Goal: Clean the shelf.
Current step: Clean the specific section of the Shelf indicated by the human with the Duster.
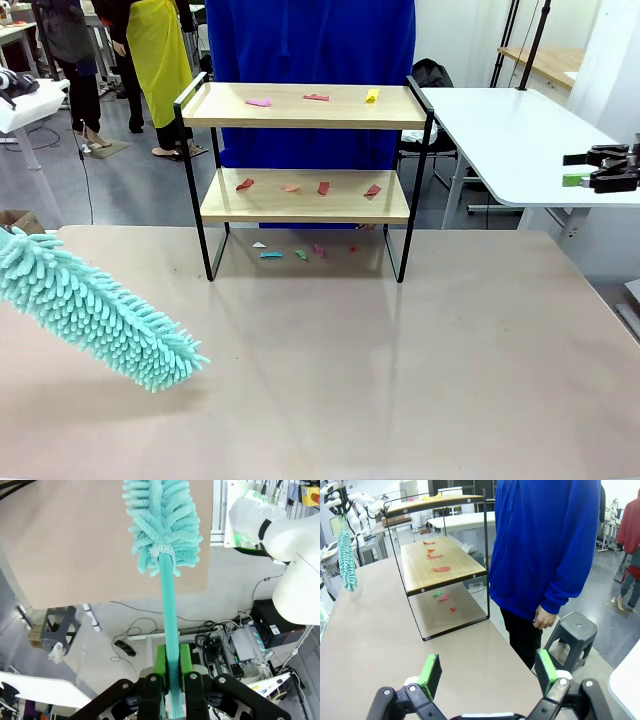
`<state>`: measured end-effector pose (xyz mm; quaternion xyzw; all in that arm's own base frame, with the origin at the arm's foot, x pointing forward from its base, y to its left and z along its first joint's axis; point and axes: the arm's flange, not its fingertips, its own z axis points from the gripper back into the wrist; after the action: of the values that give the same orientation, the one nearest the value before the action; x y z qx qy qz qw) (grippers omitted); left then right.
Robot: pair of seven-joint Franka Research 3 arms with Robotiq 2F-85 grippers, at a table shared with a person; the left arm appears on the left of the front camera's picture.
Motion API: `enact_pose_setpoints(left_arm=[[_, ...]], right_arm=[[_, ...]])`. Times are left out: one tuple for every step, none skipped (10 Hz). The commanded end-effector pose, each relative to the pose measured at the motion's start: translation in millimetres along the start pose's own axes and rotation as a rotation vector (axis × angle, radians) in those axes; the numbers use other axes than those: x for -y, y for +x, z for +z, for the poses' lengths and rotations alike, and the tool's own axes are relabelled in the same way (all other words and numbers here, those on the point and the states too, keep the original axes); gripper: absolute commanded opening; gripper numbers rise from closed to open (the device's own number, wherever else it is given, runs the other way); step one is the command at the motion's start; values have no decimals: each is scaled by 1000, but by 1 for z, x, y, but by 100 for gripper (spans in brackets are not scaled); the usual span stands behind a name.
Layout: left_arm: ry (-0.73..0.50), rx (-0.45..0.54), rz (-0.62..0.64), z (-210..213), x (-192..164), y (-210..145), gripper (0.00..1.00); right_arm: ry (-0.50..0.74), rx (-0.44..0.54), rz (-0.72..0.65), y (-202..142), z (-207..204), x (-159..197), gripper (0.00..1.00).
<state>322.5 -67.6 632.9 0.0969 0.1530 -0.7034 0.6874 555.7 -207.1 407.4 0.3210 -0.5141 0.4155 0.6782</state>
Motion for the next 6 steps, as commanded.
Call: enact_pose_setpoints(left_arm=[[-3, 3, -9, 1, 3, -2, 13], [-3, 3, -9, 1, 3, -2, 13], [-3, 3, -9, 1, 3, -2, 13], [-3, 3, -9, 1, 3, -2, 13], [-3, 3, -9, 1, 3, -2, 13], [-3, 3, -9, 1, 3, -2, 13]], right_arm=[[-13, -19, -12, 7, -3, -4, 100], [-13, -19, -12, 7, -3, -4, 100], [-13, -19, -12, 7, -3, -4, 100], [-13, -19, -12, 7, -3, -4, 100], [-13, -19, -12, 7, -3, -4, 100], [-13, -19, -12, 7, -3, -4, 100]])
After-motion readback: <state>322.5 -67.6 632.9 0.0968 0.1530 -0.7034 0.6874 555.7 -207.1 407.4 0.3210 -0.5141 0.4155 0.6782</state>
